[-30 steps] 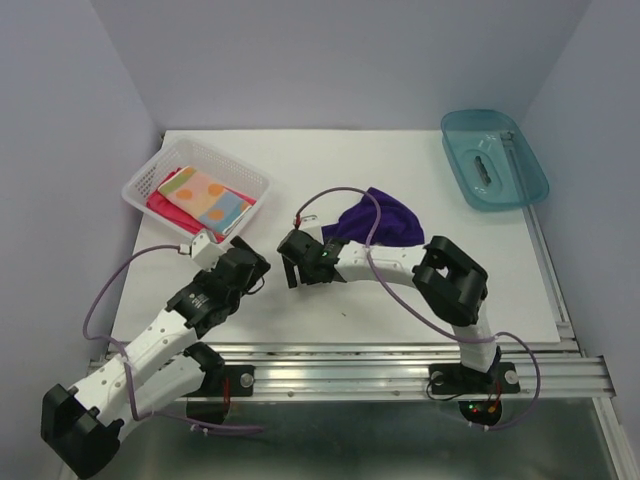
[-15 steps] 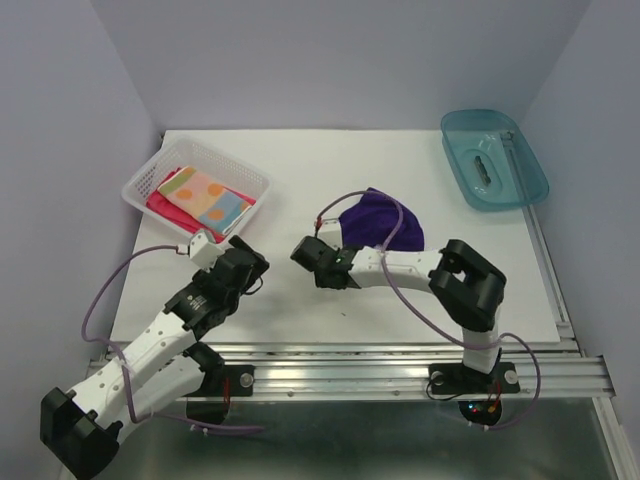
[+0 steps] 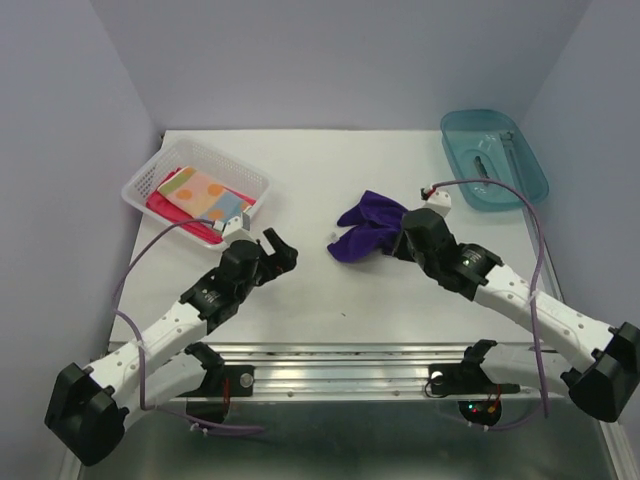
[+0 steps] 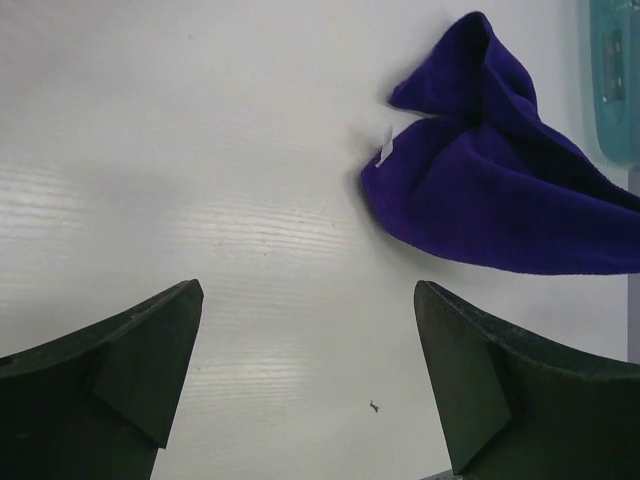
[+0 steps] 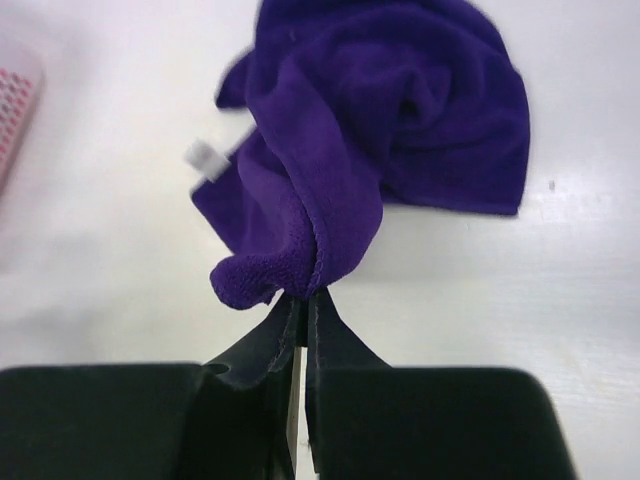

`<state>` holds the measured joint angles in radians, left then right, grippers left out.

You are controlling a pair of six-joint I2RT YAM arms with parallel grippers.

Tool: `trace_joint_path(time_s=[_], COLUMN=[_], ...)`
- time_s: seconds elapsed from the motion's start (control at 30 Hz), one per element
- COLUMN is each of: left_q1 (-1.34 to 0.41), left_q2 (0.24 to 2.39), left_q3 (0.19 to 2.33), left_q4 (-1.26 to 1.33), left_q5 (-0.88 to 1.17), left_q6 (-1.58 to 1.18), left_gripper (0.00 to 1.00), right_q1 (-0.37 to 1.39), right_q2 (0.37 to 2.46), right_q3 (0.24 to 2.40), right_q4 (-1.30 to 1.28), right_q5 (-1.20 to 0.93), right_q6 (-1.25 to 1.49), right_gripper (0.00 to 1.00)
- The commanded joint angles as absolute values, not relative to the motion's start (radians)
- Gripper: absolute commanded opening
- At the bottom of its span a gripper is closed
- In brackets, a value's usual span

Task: Fold and stack the towels
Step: Flatten out the crumpled towel

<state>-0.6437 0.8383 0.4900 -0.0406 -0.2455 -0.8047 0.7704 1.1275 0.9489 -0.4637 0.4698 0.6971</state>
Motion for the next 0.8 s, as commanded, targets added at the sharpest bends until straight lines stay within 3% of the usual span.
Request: trace_joint_path(time_s=[0.0,0.17,0.6,0.77], left_q1=[-0.644,-0.664,-0.704,-0.736], left_q2=[0.932,1.127,1.624,1.749], left_q3=[0.488,0.526,0.877,0.991], left_q4=[0.147,0.204,0.167,0.074], left_q5=[-0.097,-0.055,-0.149,-0.160], left_q6=[-0.707,-0.718,-0.739,-0.701], left_gripper=[0.99,0.99,0.99,0.89], right_q1=[0.746,0.727,0.696,0.680], right_q2=[1.037,0.979,1.063,1.062], right_q3=[0.824,0.733,0.664,0.644], right_q4=[-0.597,-0.629,-0.496,-0.472], right_q5=[0.385,0.404,0.359,0.348], right_q6=[0.706,0.739,0.724,0.716], right_gripper=[0.01,0.01,0.01,0.01])
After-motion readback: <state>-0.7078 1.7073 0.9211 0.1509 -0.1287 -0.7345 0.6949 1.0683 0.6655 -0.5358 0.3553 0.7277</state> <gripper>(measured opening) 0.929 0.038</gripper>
